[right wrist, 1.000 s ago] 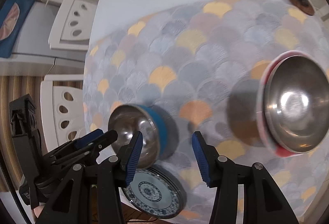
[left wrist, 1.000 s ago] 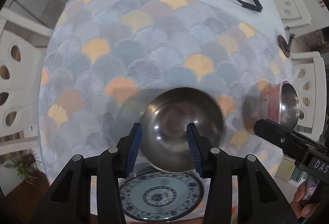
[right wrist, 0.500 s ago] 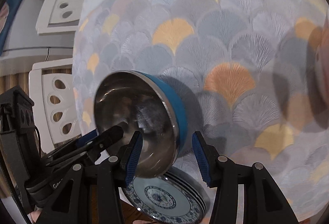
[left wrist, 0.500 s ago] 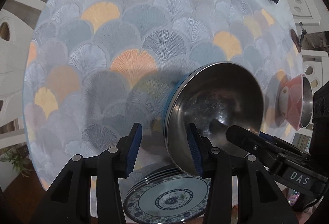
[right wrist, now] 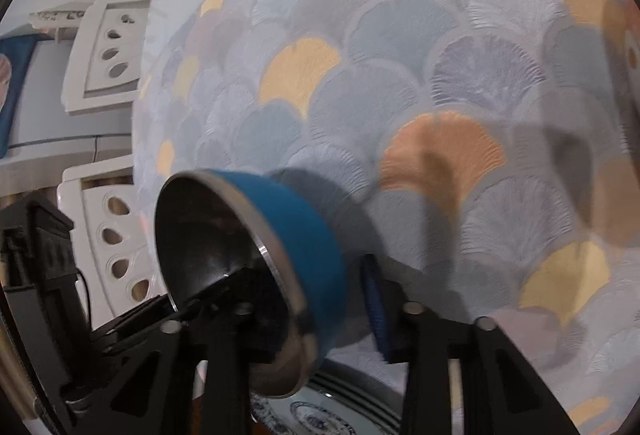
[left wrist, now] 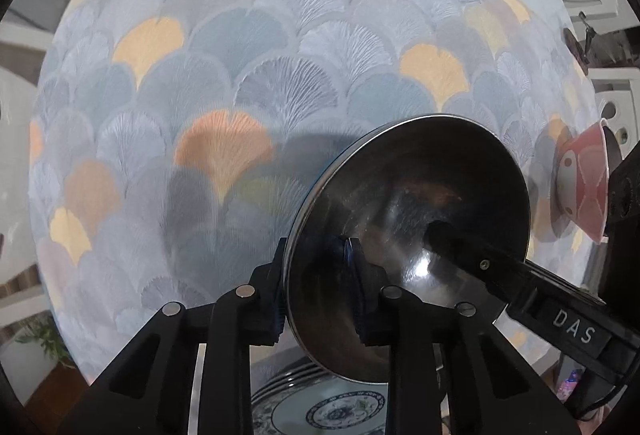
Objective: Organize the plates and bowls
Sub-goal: 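Lift the blue-exterior bowl with both grippers and carry it over the red bowl, then lower the blue-exterior bowl into the red-exterior bowl with both grippers, then grasp the rims of the nested bowls with both grippers and lift them, then carry the nested bowls with both grippers over the blue floral plate stack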
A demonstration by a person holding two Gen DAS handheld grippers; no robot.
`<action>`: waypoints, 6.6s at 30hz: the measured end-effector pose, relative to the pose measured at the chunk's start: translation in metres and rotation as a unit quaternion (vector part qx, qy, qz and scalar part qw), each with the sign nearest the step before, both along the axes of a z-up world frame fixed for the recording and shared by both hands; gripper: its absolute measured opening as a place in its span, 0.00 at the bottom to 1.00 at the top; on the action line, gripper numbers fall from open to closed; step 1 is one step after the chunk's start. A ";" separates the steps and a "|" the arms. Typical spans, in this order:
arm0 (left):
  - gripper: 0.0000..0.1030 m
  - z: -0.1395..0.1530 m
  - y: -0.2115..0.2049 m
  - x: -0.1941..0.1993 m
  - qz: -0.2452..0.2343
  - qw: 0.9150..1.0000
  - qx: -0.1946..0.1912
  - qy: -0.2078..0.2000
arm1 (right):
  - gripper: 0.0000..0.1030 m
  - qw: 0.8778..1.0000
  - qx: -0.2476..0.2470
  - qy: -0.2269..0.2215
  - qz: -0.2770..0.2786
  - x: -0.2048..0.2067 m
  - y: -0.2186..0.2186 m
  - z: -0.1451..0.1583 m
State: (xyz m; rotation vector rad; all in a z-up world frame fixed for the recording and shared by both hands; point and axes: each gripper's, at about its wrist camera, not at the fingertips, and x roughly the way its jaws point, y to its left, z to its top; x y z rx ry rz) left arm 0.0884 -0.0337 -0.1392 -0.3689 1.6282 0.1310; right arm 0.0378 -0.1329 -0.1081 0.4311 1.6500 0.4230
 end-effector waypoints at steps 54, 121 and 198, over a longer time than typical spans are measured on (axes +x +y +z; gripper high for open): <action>0.19 0.116 -0.145 0.086 -0.076 0.992 -0.043 -0.092 | 0.22 0.993 -0.030 -0.088 -0.068 0.047 -0.172 0.144; 0.34 0.094 -0.204 0.111 -0.128 0.987 -0.036 -0.094 | 0.52 0.985 -0.048 -0.085 -0.145 0.050 -0.243 0.118; 0.36 0.111 -0.141 0.062 -0.123 0.983 -0.051 -0.124 | 0.53 0.982 0.045 -0.045 -0.178 0.007 -0.165 0.084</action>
